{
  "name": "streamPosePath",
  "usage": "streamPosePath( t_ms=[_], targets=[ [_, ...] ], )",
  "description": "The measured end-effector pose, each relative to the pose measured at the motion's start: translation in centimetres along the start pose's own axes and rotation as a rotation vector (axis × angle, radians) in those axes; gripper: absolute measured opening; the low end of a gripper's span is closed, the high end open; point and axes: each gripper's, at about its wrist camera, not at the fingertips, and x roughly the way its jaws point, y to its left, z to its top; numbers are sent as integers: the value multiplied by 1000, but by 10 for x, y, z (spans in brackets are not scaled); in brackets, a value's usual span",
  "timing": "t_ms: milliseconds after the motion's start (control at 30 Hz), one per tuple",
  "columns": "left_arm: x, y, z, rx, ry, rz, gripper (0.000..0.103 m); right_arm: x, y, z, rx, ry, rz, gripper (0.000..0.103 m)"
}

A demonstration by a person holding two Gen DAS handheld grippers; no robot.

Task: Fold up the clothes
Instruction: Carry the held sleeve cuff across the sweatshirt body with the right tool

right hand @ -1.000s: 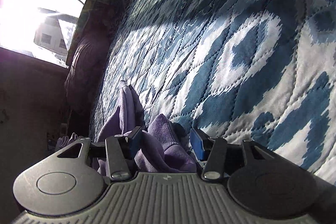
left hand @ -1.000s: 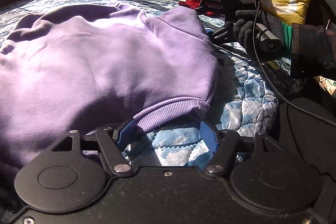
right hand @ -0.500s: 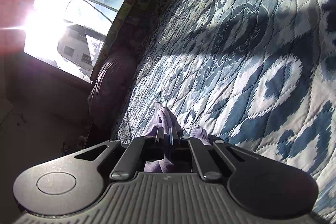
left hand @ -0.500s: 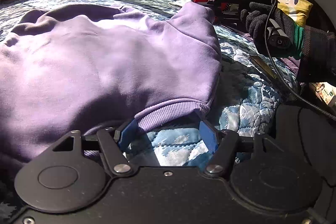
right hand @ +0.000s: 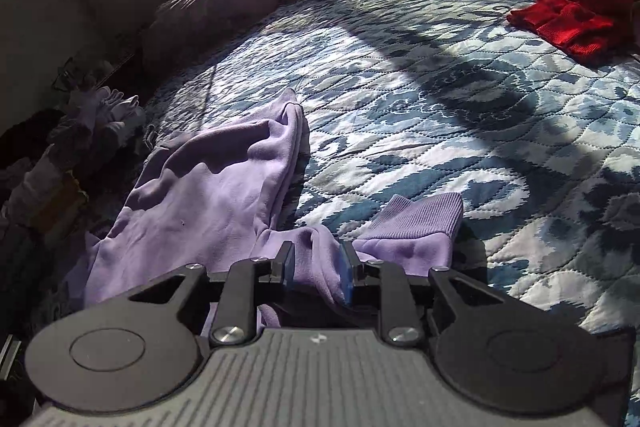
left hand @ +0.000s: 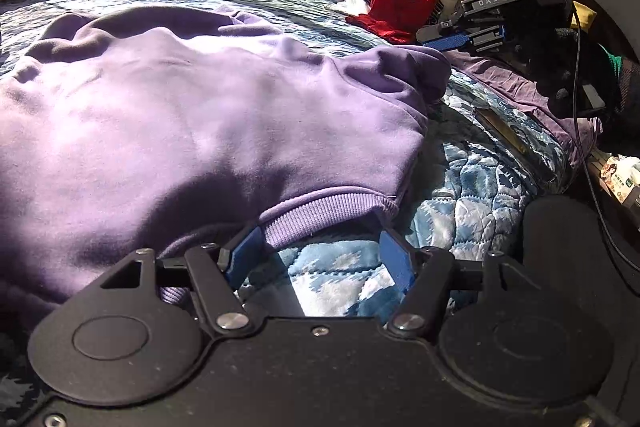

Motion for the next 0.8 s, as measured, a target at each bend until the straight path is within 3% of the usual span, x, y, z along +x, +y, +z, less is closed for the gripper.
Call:
streamPosePath(
  t_ms=[100,200,300,333,367,400,500,667,800],
  targets=[
    [0,0,-1,4,-1,0,65,-12,-25,8,130,-90,-109,37],
    [0,0,-1,4,-2,-2,65,0,-45,5,235,-62,-214,41],
    [0,0,-1,3,-3,-3,65,23,-62,-7,327,-13,-209,41],
    [0,0,-1,2,-3,-4,65,30,-62,-12,333,5,-202,38],
    [0,0,-1,2,-3,-4,65,36,-60,-15,325,21,-197,14],
    [0,0,-1,2,-3,-4,65,35,-56,-16,326,17,-194,11],
    [0,1,-1,-1,-3,-7,65,14,-46,-11,350,-61,-209,11],
    [0,0,-2,5,-8,-4,65,-41,-26,22,308,-210,-315,11],
    [0,-1,-2,8,-7,-2,65,-25,-31,56,301,-217,-353,17]
  ],
)
